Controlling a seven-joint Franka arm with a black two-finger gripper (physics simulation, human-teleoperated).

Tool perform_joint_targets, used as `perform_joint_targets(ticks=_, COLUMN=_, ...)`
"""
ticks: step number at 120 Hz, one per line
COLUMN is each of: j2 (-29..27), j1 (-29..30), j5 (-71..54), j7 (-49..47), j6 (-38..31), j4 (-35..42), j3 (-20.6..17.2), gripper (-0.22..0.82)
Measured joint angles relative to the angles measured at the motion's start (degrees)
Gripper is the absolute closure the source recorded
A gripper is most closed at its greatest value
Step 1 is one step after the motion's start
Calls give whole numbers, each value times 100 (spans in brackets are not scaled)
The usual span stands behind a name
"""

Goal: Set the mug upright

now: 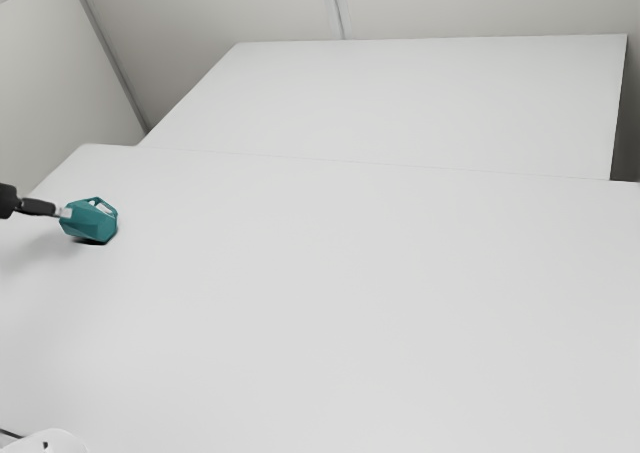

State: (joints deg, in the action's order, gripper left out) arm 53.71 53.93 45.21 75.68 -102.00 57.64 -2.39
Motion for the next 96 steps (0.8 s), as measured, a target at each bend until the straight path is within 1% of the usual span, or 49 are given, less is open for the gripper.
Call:
perform_joint_targets(ticks=53, j2=44, j1=42, j5=139, j7=280, j6=627, j4=37, j3=0, gripper=0)
perform_joint_targets(ticks=78, j2=192, j1=113, j5=127, j7=341, j6=738, j4=-49, j3=-5, gripper=1)
perform_joint_targets(ticks=84, j2=196, j1=122, j5=128, j7=352, j6=745, j4=-54, j3=-6, gripper=9)
perform_joint_targets(ticks=96, j2=198, j1=126, j5=128, j7=374, j6=751, j4=-58, j3=-7, gripper=32)
